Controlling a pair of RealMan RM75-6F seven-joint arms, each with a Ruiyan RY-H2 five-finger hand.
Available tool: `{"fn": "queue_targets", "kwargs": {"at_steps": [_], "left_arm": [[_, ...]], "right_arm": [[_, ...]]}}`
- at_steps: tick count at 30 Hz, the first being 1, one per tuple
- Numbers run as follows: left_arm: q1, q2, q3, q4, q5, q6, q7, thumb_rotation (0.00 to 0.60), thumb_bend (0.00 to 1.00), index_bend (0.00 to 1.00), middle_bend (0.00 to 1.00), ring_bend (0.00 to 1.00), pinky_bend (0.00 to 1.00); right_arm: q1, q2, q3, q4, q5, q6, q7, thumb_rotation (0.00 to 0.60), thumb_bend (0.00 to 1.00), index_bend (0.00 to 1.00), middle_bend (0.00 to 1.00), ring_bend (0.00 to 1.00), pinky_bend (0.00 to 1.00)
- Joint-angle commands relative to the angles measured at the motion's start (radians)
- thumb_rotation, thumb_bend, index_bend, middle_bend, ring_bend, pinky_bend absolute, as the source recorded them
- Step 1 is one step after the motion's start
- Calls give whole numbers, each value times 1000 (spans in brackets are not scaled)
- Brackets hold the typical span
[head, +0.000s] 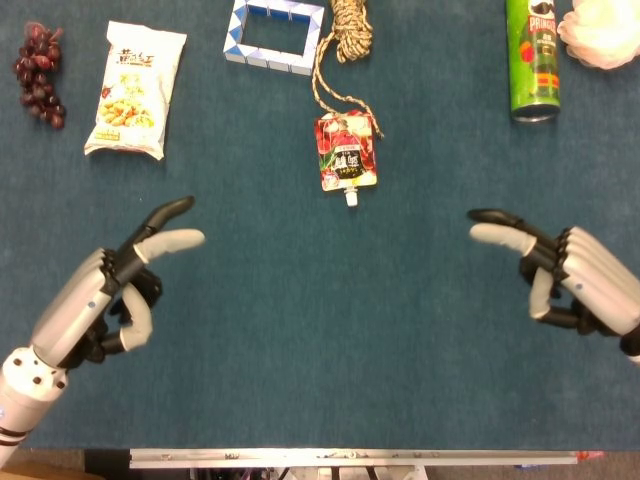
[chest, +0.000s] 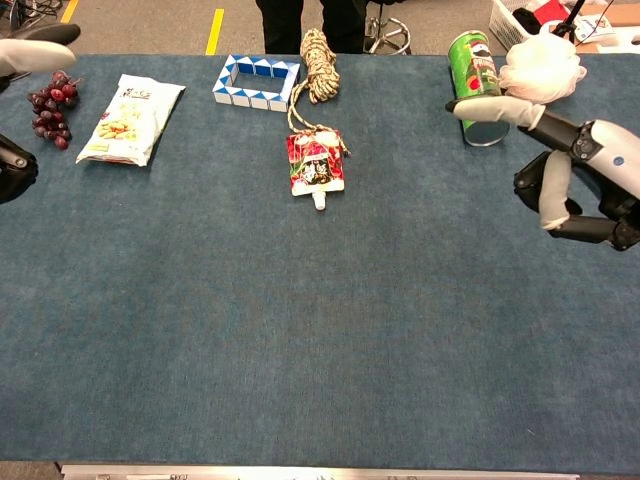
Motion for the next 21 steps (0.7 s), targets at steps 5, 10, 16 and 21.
{"fn": "queue_targets", "kwargs": {"at_steps": [5,10,16,21], "left_arm": [[-65,30,54,-20,86,50,-230,600,1000,176,0,921,978],[-81,19,65,-12,96,66,-285,600,1000,186,0,921,979],[-94,12,76,-3,93,51,-278,600,1000,191,0,921,978],[-89,6,77,0,78,47,-240,600,1000,192,0,921,978]], "right_arm": [[84,20,-75,-41,-72,-20,214,600,1000,170,122,905,956],[105,13,-101,-26,-87,-13,281,600,1000,185,126,905,962],[122,10,-121,-14,-92,-11,311,600,1000,191,133,905,965],[129,13,-133,-15,-100,-10,306,600,1000,198,138,905,965]]}}
